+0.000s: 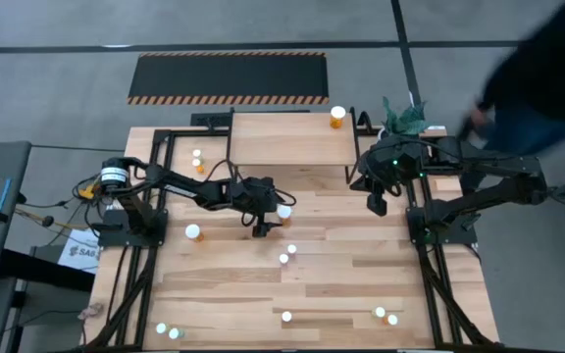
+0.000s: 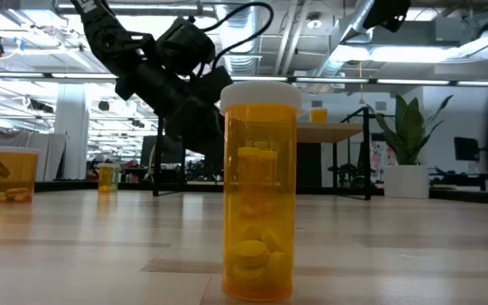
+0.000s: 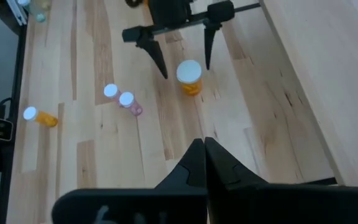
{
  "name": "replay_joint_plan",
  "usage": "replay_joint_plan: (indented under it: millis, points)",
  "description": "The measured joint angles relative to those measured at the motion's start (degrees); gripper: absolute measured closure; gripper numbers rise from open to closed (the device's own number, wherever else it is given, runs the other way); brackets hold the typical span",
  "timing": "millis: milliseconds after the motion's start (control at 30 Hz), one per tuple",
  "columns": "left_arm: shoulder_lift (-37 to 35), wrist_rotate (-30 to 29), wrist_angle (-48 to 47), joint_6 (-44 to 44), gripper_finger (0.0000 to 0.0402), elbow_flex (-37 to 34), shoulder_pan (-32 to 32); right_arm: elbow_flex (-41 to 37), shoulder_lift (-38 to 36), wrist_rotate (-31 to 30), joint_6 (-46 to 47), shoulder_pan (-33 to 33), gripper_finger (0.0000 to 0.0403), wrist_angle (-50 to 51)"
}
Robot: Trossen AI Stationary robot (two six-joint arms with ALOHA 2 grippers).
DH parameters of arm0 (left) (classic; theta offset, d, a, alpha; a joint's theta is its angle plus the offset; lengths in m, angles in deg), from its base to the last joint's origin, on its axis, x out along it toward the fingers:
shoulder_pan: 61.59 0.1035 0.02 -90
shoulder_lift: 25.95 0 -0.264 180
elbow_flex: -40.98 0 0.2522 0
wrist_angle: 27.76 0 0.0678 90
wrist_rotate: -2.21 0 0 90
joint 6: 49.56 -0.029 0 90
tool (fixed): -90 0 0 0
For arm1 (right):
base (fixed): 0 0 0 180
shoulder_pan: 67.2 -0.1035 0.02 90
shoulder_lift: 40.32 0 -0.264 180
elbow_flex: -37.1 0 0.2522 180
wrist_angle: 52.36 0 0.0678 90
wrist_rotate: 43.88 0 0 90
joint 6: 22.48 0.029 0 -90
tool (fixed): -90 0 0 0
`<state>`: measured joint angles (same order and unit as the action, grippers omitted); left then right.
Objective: Pick and place medicine bottles onto shelf by color
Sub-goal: Put the middle orange pill bottle on the shelf aligned with the other large orange pill bottle
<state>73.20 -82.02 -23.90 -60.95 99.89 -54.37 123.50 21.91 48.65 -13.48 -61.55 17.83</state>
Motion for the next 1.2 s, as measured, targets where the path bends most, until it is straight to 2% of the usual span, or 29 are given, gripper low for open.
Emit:
replay_joint_plan:
  millis: [367,767,1200]
  points:
    - [0.4,-0.4,0.4,3.4,0.0041,0.0,0.9,0.0,1.3,0.3,0.0,0.1,0.0396,0.3]
    - [0.4,2.7,2.6,3.9,0.0095,0.0,0.8,0.0,1.2,0.4,-0.8,1.3,0.0396,0.3]
    - [2.5,2.5,6.7,6.1,0.0098,0.0,0.6,0.0,1.2,0.4,-1.5,1.3,0.0395,0.3]
